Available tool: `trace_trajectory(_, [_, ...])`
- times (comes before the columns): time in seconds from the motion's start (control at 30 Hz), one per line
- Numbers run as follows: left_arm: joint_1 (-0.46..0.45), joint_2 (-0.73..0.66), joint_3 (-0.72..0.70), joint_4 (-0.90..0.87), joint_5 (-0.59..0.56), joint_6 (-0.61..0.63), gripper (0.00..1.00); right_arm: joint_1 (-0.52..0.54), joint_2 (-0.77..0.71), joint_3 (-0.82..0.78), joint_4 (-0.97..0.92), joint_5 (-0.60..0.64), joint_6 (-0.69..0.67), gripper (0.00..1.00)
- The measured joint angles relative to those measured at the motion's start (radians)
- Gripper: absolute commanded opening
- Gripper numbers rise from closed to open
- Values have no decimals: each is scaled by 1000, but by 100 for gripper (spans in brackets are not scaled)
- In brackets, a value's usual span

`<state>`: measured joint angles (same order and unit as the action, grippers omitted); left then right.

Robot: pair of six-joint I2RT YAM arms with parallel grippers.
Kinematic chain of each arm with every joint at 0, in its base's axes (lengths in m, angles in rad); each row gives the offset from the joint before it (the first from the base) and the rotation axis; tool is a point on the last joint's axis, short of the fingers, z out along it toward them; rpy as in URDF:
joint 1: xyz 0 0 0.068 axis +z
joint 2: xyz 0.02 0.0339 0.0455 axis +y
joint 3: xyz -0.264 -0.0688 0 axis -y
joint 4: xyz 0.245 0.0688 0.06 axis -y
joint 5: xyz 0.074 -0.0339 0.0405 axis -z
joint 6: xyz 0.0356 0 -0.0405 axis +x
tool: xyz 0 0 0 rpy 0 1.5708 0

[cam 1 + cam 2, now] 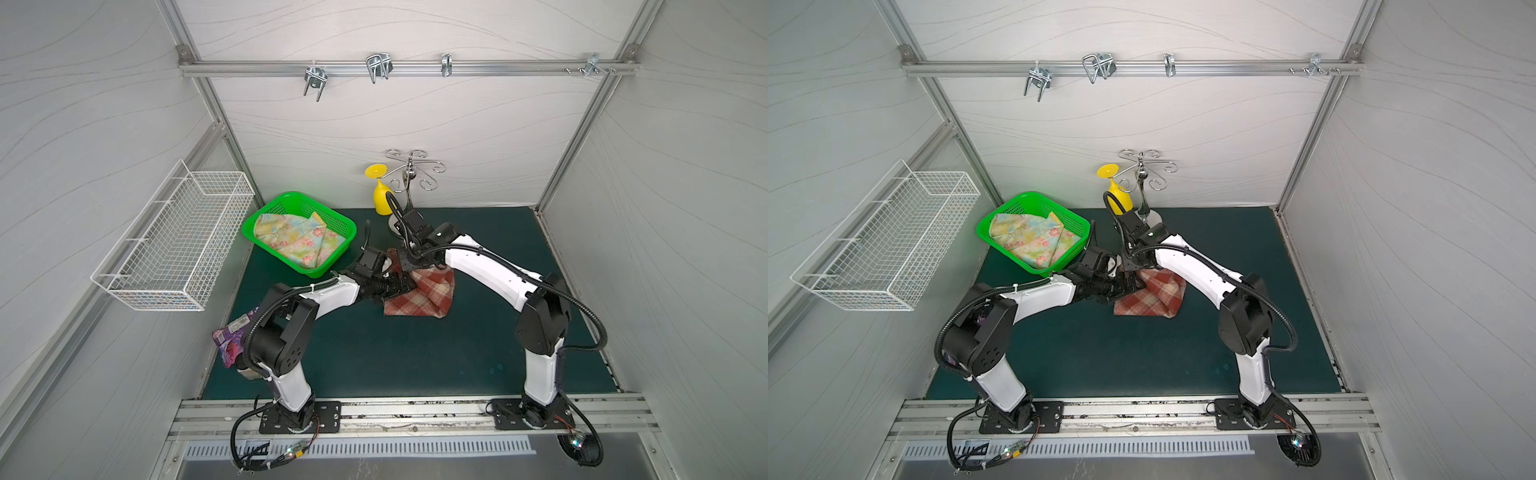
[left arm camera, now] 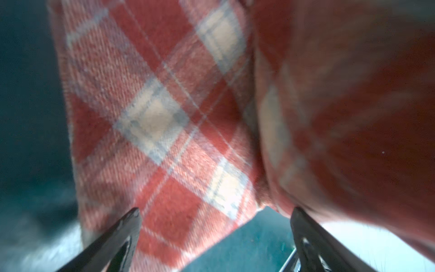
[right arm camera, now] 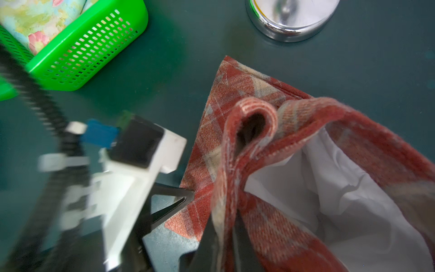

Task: Fold and stack skirts
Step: Fold the skirt at the center of the table.

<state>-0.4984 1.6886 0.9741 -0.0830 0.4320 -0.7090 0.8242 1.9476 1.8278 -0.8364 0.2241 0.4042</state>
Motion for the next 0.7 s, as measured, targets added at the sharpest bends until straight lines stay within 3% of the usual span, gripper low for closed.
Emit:
trace_trajectory(0.3, [16,-167,-75,-54,-57,0,99,0,17,14,0,-5,0,0])
trace_trajectory(0.57, [109,-281,-266,-89,-85,0,99,0,76,26,9,-35,23,0])
trace_trajectory(0.7, [151,-320,-292,-116,-90,6,99,5,97,11,26,-47,35,3])
